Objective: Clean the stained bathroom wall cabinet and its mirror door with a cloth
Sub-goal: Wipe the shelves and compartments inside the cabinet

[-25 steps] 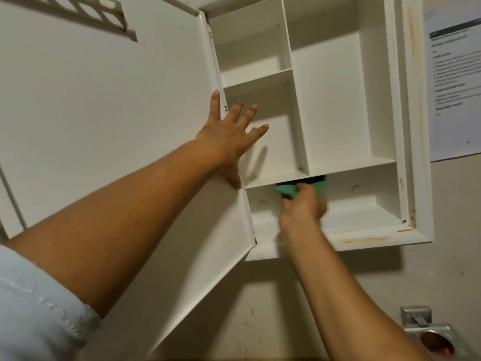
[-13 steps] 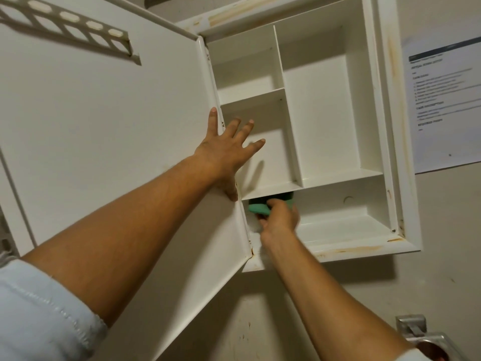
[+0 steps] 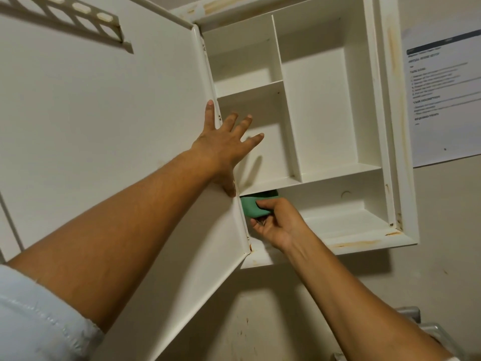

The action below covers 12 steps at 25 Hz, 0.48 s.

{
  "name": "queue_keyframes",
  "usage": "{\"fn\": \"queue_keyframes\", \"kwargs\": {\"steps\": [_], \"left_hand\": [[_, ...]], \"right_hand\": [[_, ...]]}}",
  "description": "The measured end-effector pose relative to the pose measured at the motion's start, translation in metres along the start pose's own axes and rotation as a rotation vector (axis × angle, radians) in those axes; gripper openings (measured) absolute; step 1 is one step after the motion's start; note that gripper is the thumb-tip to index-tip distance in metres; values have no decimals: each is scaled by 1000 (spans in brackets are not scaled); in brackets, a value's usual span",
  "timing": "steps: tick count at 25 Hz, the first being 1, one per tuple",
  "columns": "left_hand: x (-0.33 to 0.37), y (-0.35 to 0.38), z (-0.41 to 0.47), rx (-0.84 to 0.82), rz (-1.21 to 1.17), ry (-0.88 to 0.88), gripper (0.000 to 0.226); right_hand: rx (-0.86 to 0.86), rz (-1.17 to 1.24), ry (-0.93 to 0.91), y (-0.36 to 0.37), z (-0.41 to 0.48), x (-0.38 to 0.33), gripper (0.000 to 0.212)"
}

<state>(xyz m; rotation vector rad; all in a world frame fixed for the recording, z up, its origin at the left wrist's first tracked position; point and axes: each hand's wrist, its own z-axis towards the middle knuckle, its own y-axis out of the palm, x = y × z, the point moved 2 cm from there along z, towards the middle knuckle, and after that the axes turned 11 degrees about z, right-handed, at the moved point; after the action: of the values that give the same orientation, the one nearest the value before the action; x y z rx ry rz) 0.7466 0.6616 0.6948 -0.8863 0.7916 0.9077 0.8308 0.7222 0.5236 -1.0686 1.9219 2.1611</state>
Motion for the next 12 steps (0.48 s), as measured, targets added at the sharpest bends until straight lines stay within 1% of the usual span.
{"fn": "queue_keyframes", "kwargs": {"steps": [2,4,5,7,9,10,11,12], "left_hand": [[0,1,0,1,4,1,147],[0,2,0,2,3,-2,147],[0,2,0,7,3,-4,147],[-1,2,0,13,2,-3,147],[-1,2,1,12,9,2,147],[-1,3,1,13,14,-1,147],[-2,2,1,8,16,-2,147],[-2,1,1,-1,13,5,148]], "right_hand": [[66,-24,-14,12,11,7,25],[126,-122,-47,21,14,11,26],[124,-163,-49,22,11,8,25],[57,-183,-19,12,2,-7,21],[3,-91,-29,-10,-7,-26,22],[27,-42,-89,-21,-9,-34,22],[104,-64,-212,-30,-10,-41,22],[211,-178,-365,-37,-12,-46,23]]}}
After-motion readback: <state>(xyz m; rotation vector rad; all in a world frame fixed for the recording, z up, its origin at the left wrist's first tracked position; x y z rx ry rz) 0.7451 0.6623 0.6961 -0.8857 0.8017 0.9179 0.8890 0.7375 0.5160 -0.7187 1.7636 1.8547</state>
